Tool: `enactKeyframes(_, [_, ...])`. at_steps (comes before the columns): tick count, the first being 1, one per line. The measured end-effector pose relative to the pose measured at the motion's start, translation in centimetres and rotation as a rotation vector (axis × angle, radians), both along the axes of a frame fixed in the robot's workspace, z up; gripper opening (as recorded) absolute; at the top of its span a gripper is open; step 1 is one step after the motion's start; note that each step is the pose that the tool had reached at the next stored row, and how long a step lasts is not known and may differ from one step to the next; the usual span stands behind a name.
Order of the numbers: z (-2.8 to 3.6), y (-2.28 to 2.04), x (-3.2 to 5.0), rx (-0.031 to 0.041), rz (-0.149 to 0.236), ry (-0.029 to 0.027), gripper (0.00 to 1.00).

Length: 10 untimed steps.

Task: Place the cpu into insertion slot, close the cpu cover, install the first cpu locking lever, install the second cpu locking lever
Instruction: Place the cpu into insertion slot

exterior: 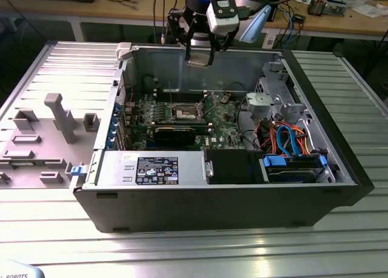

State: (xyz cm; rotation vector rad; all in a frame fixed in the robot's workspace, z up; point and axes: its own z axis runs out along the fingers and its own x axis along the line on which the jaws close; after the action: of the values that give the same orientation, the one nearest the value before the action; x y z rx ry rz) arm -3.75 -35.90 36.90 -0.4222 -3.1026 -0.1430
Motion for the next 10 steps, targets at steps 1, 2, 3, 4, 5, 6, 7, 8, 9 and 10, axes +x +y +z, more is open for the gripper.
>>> enactKeyframes(1, [-0.01, 0.0, 0.0, 0.0, -0.013, 0.0, 0.55])
enactKeyframes(2, [-0.01, 0.0, 0.0, 0.0, -0.024, 0.0, 0.55])
enactKeyframes(3, [-0.01, 0.0, 0.0, 0.0, -0.029, 0.0001, 0.55])
enactKeyframes(4, [-0.01, 0.0, 0.0, 0.0, -0.029, 0.0, 0.55])
enactKeyframes(5, [-0.01, 0.0, 0.0, 0.0, -0.029, 0.0, 0.55])
enactKeyframes(6, [-0.01, 0.0, 0.0, 0.0, -0.029, 0.0, 0.55])
enactKeyframes(7, [-0.01, 0.0, 0.0, 0.0, -0.029, 0.0, 0.55])
enactKeyframes(8, [-0.01, 0.0, 0.0, 0.0, -0.03, 0.0, 0.55])
enactKeyframes(9, [0.0, 0.0, 0.0, -0.0001, -0.03, 0.0, 0.55])
enactKeyframes(10, [-0.01, 0.0, 0.0, 0.0, -0.03, 0.0, 0.55])
